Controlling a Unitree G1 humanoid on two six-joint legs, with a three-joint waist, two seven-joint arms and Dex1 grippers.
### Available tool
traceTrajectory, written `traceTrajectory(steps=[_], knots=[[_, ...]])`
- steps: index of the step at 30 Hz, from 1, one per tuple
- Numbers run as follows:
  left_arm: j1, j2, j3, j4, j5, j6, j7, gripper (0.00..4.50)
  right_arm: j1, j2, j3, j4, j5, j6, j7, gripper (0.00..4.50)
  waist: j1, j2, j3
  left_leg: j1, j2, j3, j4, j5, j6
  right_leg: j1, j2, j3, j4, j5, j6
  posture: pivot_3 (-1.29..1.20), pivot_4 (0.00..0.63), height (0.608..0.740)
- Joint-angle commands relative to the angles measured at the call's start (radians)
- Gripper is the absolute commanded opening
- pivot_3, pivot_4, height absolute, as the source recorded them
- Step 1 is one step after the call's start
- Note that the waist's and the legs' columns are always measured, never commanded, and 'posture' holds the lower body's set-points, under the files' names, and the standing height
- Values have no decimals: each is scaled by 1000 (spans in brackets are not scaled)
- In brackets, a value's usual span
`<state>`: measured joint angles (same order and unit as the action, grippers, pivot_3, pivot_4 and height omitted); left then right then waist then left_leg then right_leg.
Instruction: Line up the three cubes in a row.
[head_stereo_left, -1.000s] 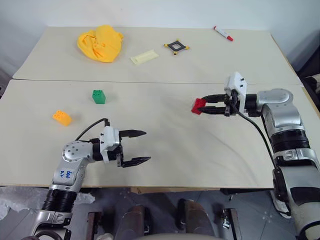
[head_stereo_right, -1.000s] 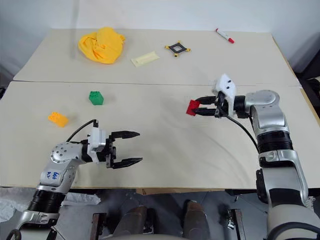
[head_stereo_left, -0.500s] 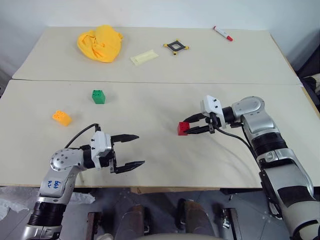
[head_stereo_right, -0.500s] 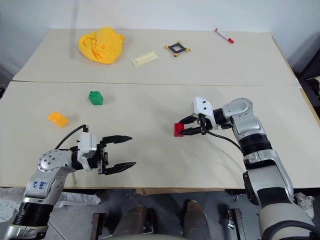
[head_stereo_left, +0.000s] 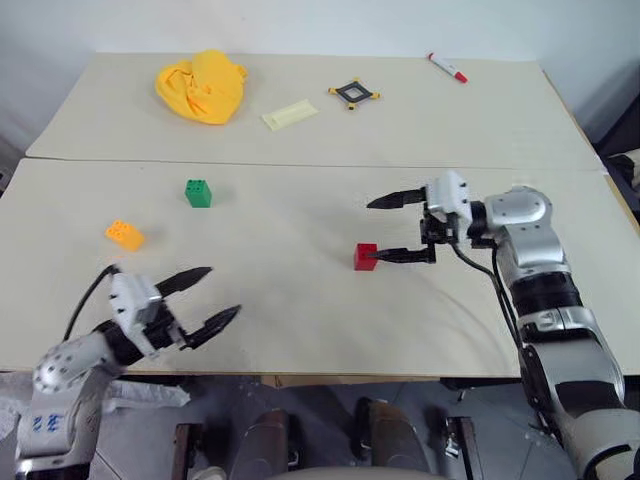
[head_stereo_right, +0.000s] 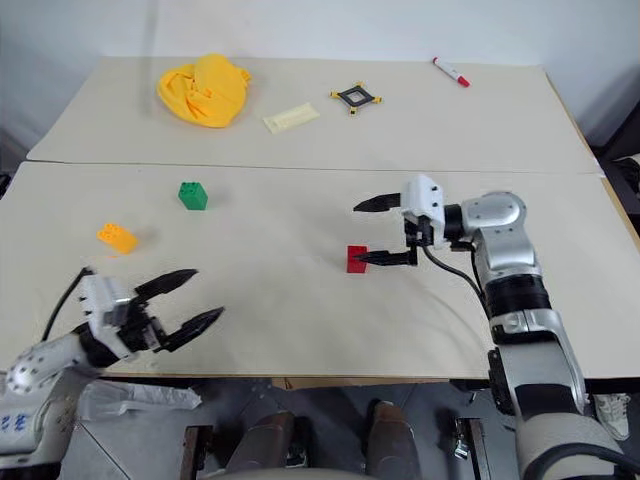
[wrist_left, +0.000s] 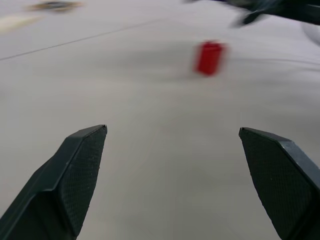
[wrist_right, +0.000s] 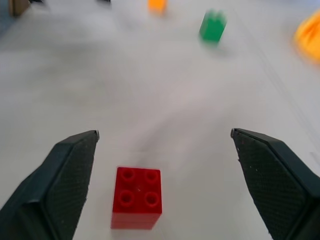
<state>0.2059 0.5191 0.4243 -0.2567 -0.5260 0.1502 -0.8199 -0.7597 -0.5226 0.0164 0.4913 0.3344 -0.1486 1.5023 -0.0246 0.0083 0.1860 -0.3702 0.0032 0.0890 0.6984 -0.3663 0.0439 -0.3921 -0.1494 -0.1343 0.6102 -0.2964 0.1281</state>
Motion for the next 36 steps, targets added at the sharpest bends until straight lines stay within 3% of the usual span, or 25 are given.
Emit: traceTrajectory(steps=[1,4,7,11,16,21,25,29,36], knots=[[64,-63,148,34,-29,-66,100,4500,113,19,-109,-173,124,-32,-54,4465,1,0,0,0,0,0,0,0,0,0,0,0,0,0,0,0,150,740],[140,-152,235,43,-29,-111,188,4500,266,41,-166,-304,163,-46,-142,4465,0,-1,0,0,0,1,0,0,0,0,0,0,0,0,0,0,150,740],[186,-219,281,34,-32,-141,249,4500,409,-20,-167,-357,178,4,-98,4465,11,-3,0,2,0,1,0,-1,0,1,-1,1,0,0,0,0,150,740],[211,-276,295,13,-43,-142,321,4500,480,-62,-214,-275,156,-44,-120,4465,23,-4,0,2,-1,3,1,-1,1,1,-1,2,0,1,1,0,150,740],[204,-295,220,-103,-34,-100,382,4500,476,-56,-226,-282,171,-36,-160,4465,22,-4,0,3,1,3,1,-2,0,1,-2,6,-1,2,0,0,150,740],[20,-254,127,-129,26,-15,521,4500,460,-41,-199,-310,178,-12,-173,4465,26,-4,0,3,1,3,1,-2,0,1,-1,7,0,2,-1,0,150,740],[-209,-220,27,-79,68,57,589,4500,443,-18,-187,-347,198,32,-215,4465,27,-4,0,2,0,3,1,-1,1,1,0,2,0,2,-1,0,150,740],[-469,-177,-73,133,167,82,616,4500,408,40,-221,-383,258,111,-334,4465,30,-4,0,2,-1,4,2,-1,1,0,0,1,2,2,0,0,150,740],[-766,-205,-158,508,317,-23,714,4500,420,71,-231,-418,254,88,-404,4465,27,-5,0,0,-2,3,0,0,1,-1,1,-1,0,2,0,0,150,740]])
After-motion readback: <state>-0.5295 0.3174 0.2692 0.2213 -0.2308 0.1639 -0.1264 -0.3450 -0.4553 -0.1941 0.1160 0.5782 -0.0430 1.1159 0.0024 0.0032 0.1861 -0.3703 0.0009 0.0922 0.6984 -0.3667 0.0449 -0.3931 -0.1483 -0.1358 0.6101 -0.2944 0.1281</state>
